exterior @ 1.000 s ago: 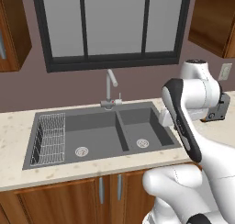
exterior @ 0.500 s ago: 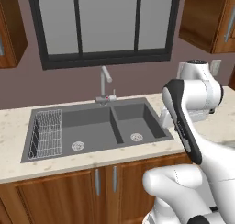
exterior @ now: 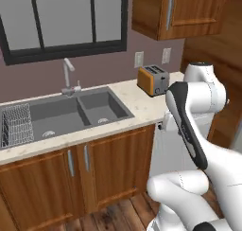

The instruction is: Store the kebab skewer in the freezer for long-term storage. Close the freezer door after placing the cooked food.

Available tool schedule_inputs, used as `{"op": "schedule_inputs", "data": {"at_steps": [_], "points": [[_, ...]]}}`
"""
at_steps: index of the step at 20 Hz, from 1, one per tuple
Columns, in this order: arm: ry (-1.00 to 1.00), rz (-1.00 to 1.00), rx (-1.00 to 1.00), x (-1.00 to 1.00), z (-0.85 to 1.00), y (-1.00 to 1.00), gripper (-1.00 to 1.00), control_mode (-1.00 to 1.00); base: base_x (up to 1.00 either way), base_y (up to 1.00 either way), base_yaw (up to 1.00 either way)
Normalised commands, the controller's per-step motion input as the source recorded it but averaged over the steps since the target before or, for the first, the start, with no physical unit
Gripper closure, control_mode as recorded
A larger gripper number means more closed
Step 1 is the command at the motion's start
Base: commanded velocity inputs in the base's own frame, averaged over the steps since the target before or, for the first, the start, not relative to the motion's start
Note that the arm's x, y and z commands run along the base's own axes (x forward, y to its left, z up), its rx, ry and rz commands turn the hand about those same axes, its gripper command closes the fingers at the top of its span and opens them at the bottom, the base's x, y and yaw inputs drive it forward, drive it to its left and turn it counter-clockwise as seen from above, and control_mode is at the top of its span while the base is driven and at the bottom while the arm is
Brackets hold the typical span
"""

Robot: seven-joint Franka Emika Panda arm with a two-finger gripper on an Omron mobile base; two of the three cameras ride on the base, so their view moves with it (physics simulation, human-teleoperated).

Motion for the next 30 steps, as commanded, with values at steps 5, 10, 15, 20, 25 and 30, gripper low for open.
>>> {"op": "schedule_inputs", "data": {"at_steps": [5,10,15,20,25,30], "points": [[0.00,0.00,0.00,0.00,0.00,0.00,1.00,1.00,-0.30,-0.73,-0.56],[0.00,0.00,0.00,0.00,0.00,0.00,1.00,1.00,-0.08,-0.74,-0.61],[0.00,0.00,0.00,0.00,0.00,0.00,1.00,1.00,-0.02,-0.59,-0.59],[0.00,0.00,0.00,0.00,0.00,0.00,1.00,1.00,0.01,-0.65,-0.43],[0.00,0.00,0.00,0.00,0.00,0.00,1.00,1.00,0.31,-0.49,-0.09],[0.00,0.00,0.00,0.00,0.00,0.00,1.00,1.00,0.55,-0.42,0.04]]}}
